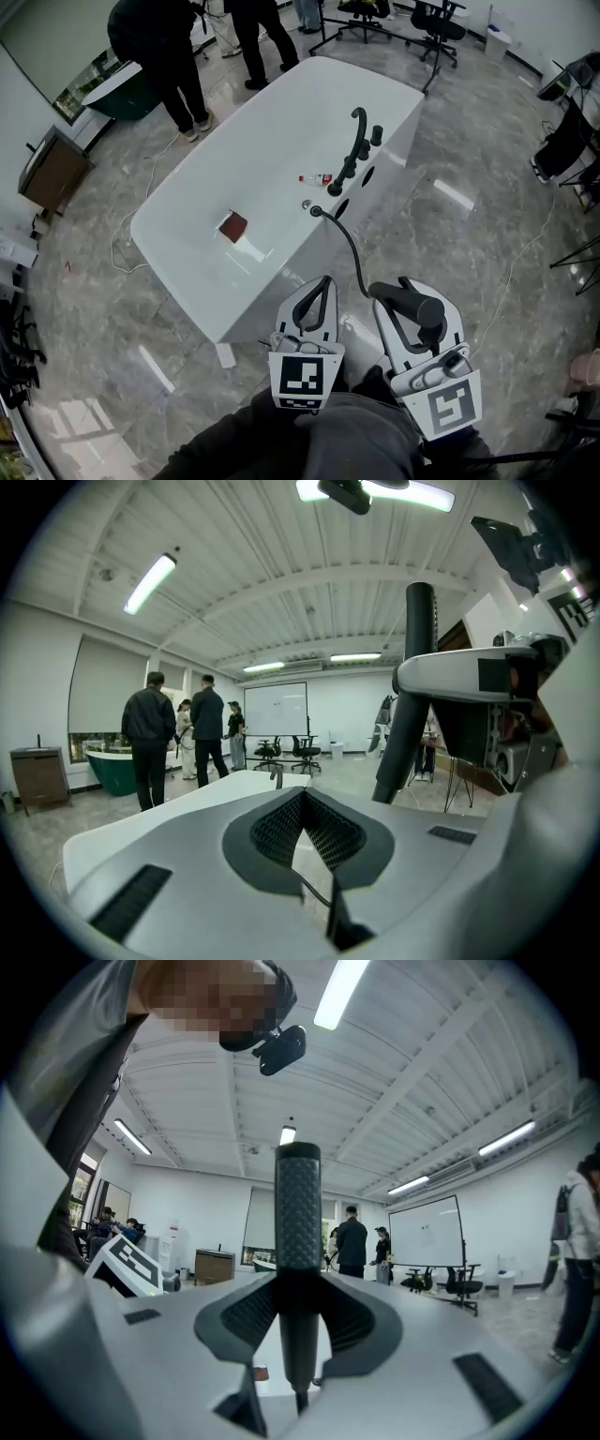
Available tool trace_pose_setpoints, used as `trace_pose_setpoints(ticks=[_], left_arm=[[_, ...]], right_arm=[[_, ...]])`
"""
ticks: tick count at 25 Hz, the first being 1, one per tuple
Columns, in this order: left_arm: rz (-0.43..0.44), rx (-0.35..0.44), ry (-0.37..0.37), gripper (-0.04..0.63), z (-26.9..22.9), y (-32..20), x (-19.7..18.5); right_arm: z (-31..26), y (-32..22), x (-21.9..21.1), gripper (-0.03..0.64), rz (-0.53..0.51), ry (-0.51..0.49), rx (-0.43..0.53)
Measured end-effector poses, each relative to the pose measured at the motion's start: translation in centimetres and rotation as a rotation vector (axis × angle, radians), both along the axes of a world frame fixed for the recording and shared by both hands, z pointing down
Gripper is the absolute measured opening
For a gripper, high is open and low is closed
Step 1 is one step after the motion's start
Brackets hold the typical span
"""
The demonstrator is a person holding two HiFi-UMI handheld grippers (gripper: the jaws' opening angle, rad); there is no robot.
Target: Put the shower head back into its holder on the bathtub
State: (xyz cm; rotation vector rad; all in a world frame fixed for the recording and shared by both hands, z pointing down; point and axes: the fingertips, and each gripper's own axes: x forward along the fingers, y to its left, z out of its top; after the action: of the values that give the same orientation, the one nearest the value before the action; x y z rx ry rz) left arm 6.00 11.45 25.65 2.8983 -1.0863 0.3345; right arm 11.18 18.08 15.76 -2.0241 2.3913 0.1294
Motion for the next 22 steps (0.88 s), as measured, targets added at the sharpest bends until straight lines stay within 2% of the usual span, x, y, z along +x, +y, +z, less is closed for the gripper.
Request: trace_pose_setpoints(ticks=[5, 14, 19, 22], left_arm=[[-0.025, -0.010, -0.001, 0.003, -0.2, -0.8, 1.1], [-0.113, 0.020, -0.010, 0.003, -0.6, -3.4, 4.5], [-0.159, 0.062, -0.003, 0.003, -1.6, -6.2, 6.2], [-0.214, 0.082, -0.005, 0.003, -2.2, -7.6, 6.3]], right_arm=[[-0.7, -0.8, 1.3, 0.141, -0.026, 0.011, -0.013], [0.3, -3.5, 5.2, 0.141, -0.122, 0.027, -0.035], [0.6, -6.5, 7.7, 0.141, -0.156, 0.008, 0.000], [1.5, -8.4, 8.9, 0.141, -0.176, 0.008, -0.018]])
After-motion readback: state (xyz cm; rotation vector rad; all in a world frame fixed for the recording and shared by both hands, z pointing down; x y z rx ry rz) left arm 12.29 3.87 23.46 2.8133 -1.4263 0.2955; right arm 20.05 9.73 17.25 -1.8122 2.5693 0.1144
